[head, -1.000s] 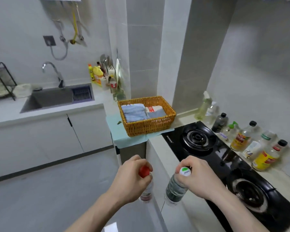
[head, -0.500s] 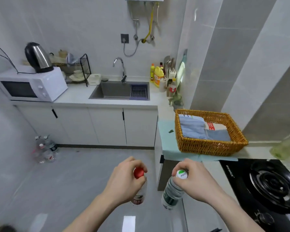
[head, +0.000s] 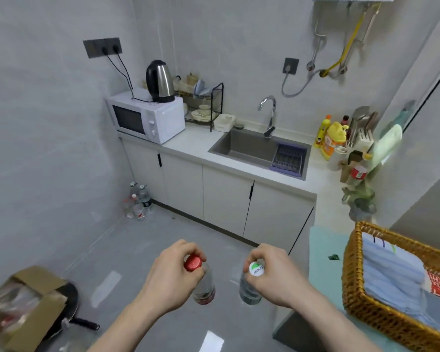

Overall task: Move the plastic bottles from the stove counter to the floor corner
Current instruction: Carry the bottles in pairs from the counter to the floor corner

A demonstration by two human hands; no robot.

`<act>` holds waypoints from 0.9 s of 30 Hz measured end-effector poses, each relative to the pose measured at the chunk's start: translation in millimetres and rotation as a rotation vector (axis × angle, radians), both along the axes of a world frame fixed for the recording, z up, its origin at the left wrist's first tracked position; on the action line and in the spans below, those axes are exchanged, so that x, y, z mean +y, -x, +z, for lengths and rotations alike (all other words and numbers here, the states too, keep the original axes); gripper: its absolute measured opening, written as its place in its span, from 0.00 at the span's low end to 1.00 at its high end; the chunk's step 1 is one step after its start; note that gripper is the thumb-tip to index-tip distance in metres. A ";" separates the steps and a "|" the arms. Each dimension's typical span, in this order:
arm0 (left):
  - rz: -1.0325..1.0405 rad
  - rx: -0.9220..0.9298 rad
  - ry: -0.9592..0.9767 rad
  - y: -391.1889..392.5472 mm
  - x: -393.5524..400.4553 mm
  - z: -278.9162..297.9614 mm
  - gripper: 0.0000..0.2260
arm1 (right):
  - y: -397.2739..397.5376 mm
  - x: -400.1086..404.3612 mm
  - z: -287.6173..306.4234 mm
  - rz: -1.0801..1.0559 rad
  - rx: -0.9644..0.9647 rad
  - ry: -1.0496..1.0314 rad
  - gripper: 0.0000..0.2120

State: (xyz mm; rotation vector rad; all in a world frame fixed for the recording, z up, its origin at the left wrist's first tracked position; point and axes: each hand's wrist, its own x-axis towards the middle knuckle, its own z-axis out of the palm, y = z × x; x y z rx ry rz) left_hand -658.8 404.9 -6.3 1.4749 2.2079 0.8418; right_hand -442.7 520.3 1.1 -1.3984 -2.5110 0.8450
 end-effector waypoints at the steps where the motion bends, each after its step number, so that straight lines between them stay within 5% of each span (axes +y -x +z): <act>1: 0.028 0.000 -0.002 11.9 3.2 0.3 0.06 | 14.9 9.7 1.0 0.028 -0.002 0.002 0.04; 27: 0.262 -0.018 0.057 415.4 124.8 -23.3 0.09 | 442.1 186.5 -15.0 0.283 0.029 0.138 0.05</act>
